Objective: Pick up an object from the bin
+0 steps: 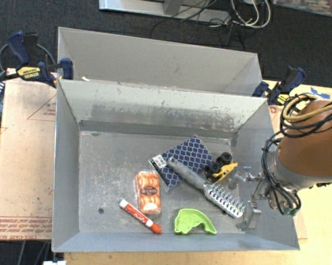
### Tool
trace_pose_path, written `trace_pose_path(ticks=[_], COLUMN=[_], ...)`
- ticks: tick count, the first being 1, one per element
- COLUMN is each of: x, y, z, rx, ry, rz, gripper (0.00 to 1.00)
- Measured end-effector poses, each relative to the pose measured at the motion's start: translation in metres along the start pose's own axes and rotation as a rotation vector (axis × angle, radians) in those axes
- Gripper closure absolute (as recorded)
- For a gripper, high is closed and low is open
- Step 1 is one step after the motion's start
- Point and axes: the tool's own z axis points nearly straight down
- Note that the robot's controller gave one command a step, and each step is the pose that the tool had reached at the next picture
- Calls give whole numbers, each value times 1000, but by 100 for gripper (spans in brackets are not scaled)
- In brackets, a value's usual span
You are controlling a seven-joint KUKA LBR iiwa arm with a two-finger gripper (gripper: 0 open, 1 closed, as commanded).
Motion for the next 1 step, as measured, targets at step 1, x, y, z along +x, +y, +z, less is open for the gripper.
trace_pose_path(ticks=[1], x=[-2], y=[1], z=[-4], rx=[1], ry=[-8], rz=[-4], gripper=[0])
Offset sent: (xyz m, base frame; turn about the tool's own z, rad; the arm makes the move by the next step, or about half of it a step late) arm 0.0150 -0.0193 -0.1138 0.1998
